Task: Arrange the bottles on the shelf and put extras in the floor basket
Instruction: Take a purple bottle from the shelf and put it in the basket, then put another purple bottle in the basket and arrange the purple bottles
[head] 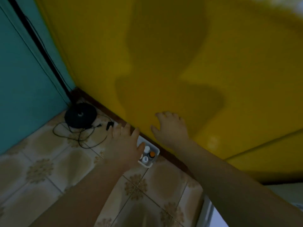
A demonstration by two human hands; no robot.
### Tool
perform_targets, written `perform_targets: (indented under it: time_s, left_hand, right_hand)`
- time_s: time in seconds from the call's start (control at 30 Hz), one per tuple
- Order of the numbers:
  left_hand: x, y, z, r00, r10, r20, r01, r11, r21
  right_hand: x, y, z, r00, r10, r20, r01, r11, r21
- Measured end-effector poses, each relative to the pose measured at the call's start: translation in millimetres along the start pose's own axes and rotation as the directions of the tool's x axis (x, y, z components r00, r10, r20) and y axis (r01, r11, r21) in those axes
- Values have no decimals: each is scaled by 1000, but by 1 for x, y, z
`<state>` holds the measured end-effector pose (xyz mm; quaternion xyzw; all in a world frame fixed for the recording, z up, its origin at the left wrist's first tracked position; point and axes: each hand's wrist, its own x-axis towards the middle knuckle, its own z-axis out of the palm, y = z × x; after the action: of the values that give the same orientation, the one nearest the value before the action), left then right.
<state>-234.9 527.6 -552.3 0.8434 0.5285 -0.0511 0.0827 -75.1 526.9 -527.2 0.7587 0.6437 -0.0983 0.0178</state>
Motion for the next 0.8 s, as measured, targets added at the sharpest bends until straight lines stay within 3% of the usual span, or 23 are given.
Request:
perform_targets:
  time_s: [0.23, 0.4, 0.57, 0.8]
  left_hand:
    - [-64, 14, -211, 996, 25, -91, -24, 1000, 5]
    - [-124, 46, -310, 986, 58, -158, -52, 998, 37]
    - [-196, 94, -368, 957, 118, -264, -108, 993, 50]
    - [-279, 177, -403, 904, 259, -340, -234, 965, 115]
  right_hand:
    - [-83, -28, -211, 985, 61, -162, -65, 998, -18]
    - [-158, -24, -315, 949, 74, -306, -100, 992, -72]
    - [-247, -6, -377, 931, 81, -356, -116, 990, -80]
    - [-371, 24, -409, 896, 143, -421, -192, 978, -77]
